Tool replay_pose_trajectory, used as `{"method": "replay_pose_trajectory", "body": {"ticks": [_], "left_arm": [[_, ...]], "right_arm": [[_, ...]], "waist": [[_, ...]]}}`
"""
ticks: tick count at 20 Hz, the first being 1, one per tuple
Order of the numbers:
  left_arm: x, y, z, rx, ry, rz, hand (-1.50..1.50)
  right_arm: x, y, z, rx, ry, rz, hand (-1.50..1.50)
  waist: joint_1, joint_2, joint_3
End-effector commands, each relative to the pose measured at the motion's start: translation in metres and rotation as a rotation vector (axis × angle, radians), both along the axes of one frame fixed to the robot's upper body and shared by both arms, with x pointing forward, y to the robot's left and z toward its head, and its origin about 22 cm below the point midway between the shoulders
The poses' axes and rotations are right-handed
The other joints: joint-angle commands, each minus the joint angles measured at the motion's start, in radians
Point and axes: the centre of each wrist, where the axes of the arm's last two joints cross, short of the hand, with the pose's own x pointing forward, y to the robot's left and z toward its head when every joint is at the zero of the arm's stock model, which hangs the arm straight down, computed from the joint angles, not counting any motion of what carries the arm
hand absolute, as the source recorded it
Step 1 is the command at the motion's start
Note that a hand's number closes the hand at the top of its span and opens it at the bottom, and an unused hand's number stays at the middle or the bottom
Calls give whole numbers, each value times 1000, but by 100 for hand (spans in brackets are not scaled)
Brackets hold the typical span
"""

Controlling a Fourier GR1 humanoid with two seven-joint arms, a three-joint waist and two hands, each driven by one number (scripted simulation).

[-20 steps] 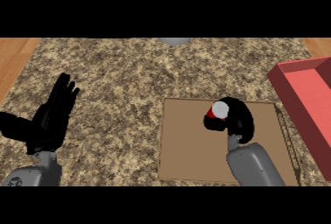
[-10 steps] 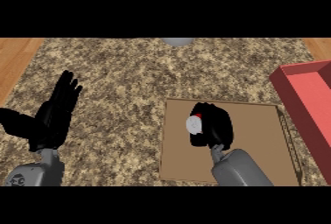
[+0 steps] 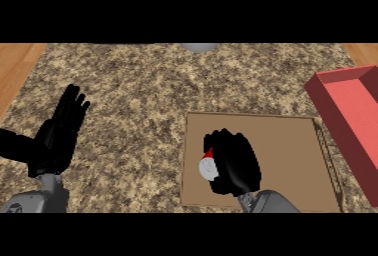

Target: Pick the can from the tray and place it in the cardboard box

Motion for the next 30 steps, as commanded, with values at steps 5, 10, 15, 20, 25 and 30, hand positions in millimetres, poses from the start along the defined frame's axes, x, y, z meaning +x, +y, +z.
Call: {"method": "replay_pose_trajectory", "body": {"ticks": [5, 10, 15, 20, 25, 30], "left_arm": [[-3, -9, -2, 2, -13, 6, 0], [-2, 9, 7, 13, -3, 12, 0], [-5, -4, -2, -1, -3, 7, 0], [-13, -12, -5, 0, -7, 2, 0], [-2, 5, -13, 1, 0, 6, 0], [-4, -1, 17, 2, 8, -6, 0]], "right_arm": [[-25, 4, 74, 106, -165, -1, 150], [-18, -18, 121, 249, -315, -240, 150], [-15, -62, 146, 273, -410, -395, 150], [-2, -113, 160, 277, -410, -494, 150], [18, -145, 150, 245, -378, -547, 150], [51, -200, 146, 169, -440, -634, 150]], "waist": [[-3, 2, 1], [-3, 1, 0], [-4, 3, 1], [0, 4, 1], [-2, 5, 1], [9, 6, 2]]}}
